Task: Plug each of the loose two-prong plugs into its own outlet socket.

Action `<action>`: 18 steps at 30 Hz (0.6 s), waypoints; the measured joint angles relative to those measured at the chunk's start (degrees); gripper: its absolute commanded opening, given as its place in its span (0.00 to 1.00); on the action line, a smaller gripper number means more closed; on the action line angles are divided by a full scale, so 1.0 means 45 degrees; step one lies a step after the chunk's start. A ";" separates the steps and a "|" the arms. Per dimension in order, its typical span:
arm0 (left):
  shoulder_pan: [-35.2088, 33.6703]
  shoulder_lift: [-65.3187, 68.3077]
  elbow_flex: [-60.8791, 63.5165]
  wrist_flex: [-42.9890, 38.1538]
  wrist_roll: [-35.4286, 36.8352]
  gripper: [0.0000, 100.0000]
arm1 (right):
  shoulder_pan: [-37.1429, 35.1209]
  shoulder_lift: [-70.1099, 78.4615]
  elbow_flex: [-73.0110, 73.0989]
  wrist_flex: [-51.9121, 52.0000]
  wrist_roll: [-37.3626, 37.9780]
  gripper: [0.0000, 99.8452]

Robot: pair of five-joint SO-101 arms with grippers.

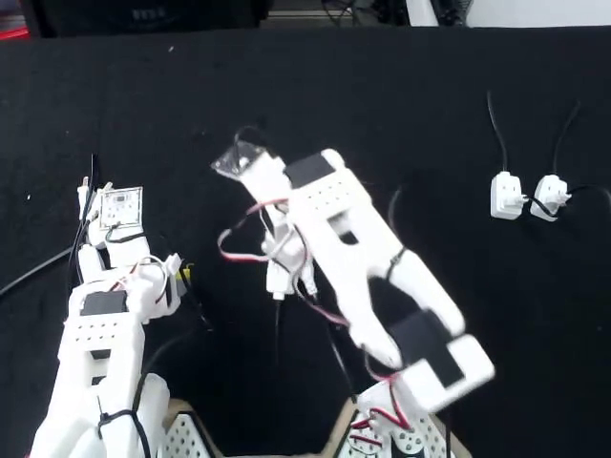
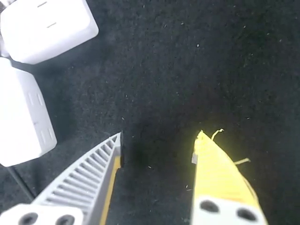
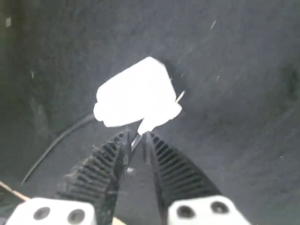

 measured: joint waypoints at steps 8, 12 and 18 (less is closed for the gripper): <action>0.0020 0.0000 0.0000 0.0000 0.0000 0.25 | 0.0938 -0.2794 0.5275 -0.4298 -0.0977 0.13; 0.0020 0.0000 0.0000 0.0000 0.0000 0.25 | 0.1094 -0.2813 0.5744 -0.5431 -0.1485 0.13; 0.0020 0.0000 0.0000 0.0000 0.0000 0.25 | 0.0039 -0.2774 0.5607 -0.5607 -0.2032 0.13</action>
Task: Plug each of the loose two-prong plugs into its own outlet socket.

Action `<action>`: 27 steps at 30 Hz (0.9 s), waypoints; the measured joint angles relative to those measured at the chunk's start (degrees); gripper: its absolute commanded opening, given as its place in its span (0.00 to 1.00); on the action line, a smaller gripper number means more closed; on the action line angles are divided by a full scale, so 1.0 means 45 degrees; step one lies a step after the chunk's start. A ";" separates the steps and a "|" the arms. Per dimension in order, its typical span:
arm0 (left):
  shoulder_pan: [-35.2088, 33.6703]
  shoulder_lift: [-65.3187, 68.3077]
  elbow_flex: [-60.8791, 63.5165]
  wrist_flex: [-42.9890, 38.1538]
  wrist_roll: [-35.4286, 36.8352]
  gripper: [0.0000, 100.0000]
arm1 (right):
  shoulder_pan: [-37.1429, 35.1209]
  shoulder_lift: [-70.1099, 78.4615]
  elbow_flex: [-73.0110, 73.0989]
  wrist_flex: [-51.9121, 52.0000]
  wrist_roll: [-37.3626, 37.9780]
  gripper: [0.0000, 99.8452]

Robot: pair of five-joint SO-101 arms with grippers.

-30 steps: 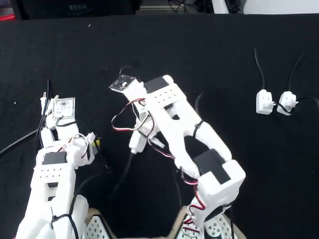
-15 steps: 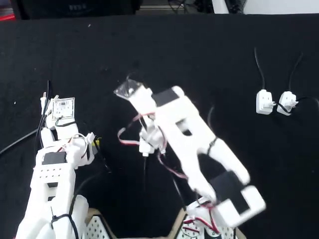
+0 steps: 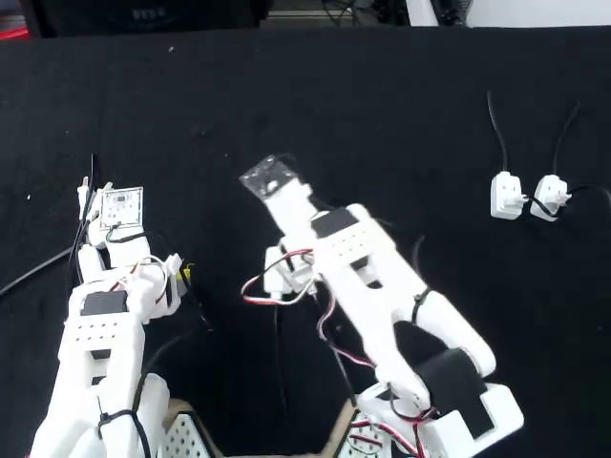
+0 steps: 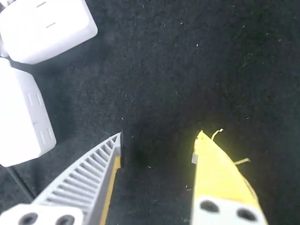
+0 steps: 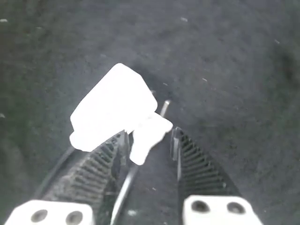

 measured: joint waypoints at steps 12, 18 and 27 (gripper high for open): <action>0.0000 0.0000 0.0000 0.0000 0.0000 0.25 | -0.1153 0.0469 -0.2110 0.0840 -0.0254 0.13; 0.0000 0.0000 0.0000 0.0000 0.0000 0.25 | -0.0313 -0.0176 -0.1602 0.1485 -0.0234 0.13; 0.0000 0.0000 0.0000 0.0000 0.0000 0.25 | -0.1680 -0.0156 -0.0469 0.0039 -0.0234 0.13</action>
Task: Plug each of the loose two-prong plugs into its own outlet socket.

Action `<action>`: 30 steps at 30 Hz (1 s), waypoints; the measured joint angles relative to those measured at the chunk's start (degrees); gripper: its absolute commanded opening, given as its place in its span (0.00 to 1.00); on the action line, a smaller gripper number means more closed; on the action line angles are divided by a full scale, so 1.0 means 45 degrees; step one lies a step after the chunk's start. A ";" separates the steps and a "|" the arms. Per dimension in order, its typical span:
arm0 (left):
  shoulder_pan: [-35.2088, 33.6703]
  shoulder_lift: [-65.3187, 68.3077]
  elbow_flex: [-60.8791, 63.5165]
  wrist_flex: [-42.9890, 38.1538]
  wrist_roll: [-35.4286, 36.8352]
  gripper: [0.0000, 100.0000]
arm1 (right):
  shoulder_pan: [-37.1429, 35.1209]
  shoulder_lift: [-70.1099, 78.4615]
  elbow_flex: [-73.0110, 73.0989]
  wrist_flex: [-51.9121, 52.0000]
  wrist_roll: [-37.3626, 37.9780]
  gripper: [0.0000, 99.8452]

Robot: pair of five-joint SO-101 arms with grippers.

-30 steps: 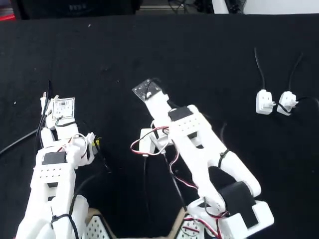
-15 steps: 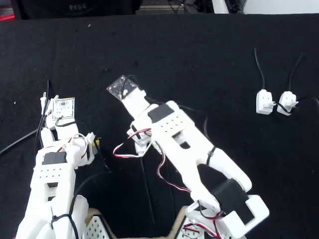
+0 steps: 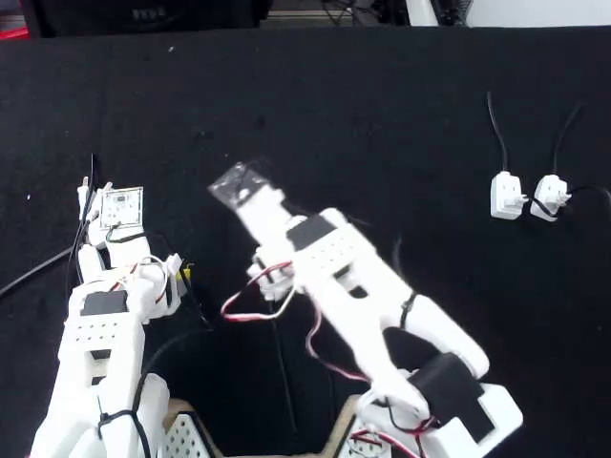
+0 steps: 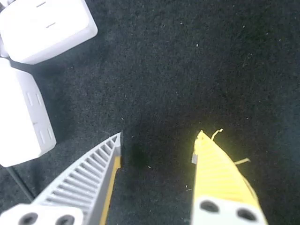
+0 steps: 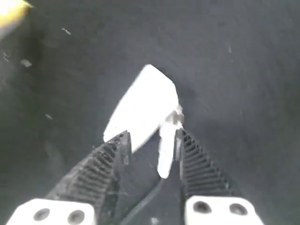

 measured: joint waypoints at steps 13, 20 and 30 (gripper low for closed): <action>0.0000 0.0000 0.0000 0.0000 0.0000 0.25 | -0.0762 0.0723 -0.1074 -0.0430 -0.0020 0.13; 0.0000 0.0000 0.0000 0.0000 0.0000 0.25 | -0.0762 -0.0547 -0.1309 0.0762 0.0000 0.13; 0.0000 0.0000 0.0000 0.0000 0.0000 0.25 | 0.0039 -0.0645 0.1661 -0.1739 0.1289 0.13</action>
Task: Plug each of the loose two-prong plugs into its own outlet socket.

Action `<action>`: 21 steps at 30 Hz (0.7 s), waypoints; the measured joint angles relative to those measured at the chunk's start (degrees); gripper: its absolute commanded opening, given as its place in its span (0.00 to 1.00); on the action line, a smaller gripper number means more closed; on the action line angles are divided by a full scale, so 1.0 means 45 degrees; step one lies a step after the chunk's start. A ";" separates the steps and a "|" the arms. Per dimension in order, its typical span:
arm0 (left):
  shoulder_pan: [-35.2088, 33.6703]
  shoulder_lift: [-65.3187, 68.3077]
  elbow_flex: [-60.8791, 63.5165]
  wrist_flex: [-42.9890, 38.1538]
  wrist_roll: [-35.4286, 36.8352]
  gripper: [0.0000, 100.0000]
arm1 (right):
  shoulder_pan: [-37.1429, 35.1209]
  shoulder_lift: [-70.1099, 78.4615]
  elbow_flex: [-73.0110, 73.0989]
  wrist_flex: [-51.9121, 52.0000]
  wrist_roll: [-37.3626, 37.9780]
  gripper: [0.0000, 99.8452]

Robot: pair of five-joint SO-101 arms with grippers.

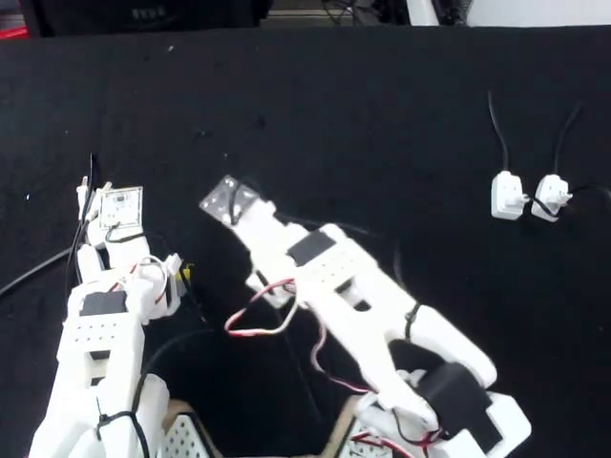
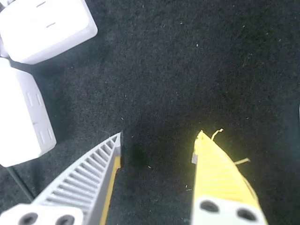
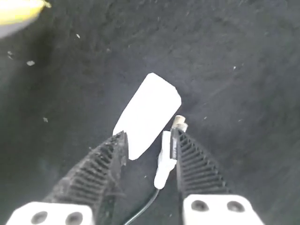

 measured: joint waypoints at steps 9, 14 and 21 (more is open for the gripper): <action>0.0000 0.0000 0.0000 0.0000 0.0000 0.25 | -0.1407 -0.0039 0.0059 -0.0371 -0.0020 0.13; -0.0547 0.0000 0.0000 0.0000 0.0000 0.25 | -0.1309 -0.0020 -0.1153 0.0039 -0.1055 0.14; -0.0469 0.0000 -0.1035 0.0742 0.0020 0.25 | 0.1758 -0.1153 -0.3009 0.3321 -0.1954 0.14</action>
